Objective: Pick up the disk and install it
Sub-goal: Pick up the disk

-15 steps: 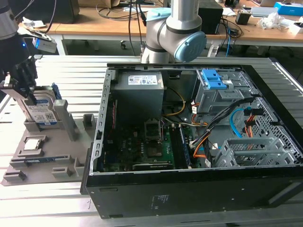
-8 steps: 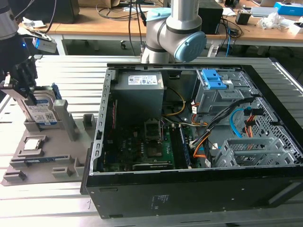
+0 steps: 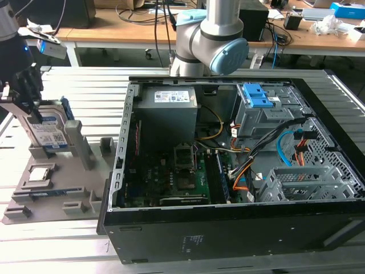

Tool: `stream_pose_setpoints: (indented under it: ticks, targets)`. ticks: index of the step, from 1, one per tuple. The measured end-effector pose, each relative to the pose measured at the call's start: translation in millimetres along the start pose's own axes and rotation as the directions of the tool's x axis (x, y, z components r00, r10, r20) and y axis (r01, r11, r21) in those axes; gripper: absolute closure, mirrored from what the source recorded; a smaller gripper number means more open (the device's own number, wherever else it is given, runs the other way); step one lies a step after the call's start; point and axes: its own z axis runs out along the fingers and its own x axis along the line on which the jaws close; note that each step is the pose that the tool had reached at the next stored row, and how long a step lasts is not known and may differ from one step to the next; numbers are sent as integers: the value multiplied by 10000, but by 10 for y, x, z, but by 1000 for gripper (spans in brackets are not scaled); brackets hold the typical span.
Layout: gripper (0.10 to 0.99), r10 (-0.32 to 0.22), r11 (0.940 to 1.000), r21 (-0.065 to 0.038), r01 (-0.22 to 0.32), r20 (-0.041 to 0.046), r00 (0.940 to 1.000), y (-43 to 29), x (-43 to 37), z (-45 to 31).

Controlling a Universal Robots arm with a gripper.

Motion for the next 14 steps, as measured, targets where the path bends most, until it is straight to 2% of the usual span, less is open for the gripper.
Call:
stream_pose_setpoints:
  ticks: [8,10,12,14]
  targets:
    - [722,1,10000,0,-1,0,10000,2,5,-272]
    - [722,1,10000,0,-1,0,10000,3,7,-348]
    - [722,0,10000,0,0,0,10000,3,9,-465]
    - [722,1,10000,0,-1,0,10000,4,11,-524]
